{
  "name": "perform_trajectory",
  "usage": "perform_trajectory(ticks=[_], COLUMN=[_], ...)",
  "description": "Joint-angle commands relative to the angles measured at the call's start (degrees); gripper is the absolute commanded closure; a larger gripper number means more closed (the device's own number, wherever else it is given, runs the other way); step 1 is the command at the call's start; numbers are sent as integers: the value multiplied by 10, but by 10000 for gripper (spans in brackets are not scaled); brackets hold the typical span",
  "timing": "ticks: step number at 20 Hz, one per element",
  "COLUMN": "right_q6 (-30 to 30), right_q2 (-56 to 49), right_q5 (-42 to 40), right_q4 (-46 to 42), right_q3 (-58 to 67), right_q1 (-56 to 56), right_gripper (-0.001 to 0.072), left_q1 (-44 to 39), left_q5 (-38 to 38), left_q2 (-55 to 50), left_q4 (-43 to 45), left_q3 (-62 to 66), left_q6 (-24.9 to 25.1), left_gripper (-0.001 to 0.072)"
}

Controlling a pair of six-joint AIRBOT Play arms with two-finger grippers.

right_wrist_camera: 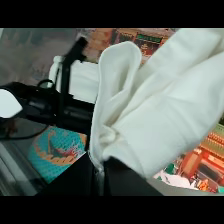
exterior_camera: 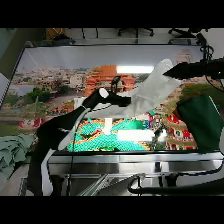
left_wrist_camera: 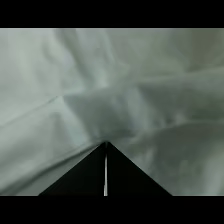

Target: Fold the shirts.

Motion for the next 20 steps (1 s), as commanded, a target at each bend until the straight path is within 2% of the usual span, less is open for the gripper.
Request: perform_trajectory(ticks=[1,5,7,9,11,13,15,17,20], right_q6=[9,16,17,29,38,48,53,53,47], right_q2=[13,12,12,12,12,12,12,5,-50], right_q5=[31,35,35,34,30,4,-64,-168,-358], right_q4=[-1,-1,0,0,0,0,0,0,0], right_q3=[11,11,11,10,10,9,0,-26,-67], right_q1=[1,1,1,1,9,41,107,202,369], right_gripper=[702,702,702,702,702,701,702,701,699], left_q1=[-52,-38,-4,51,113,185,247,296,339], left_q5=[7,-50,-117,-222,-322,-395,-430,-447,-438], left_q2=[-76,-83,-40,26,98,175,234,283,363], left_q4=[-1,-2,-1,-2,-40,-146,-270,-378,-462], left_q3=[102,158,157,157,157,157,157,146,73], left_q6=[-57,-69,-69,-66,-30,17,54,82,136], left_gripper=[693,693,693,693,693,693,693,693,693])
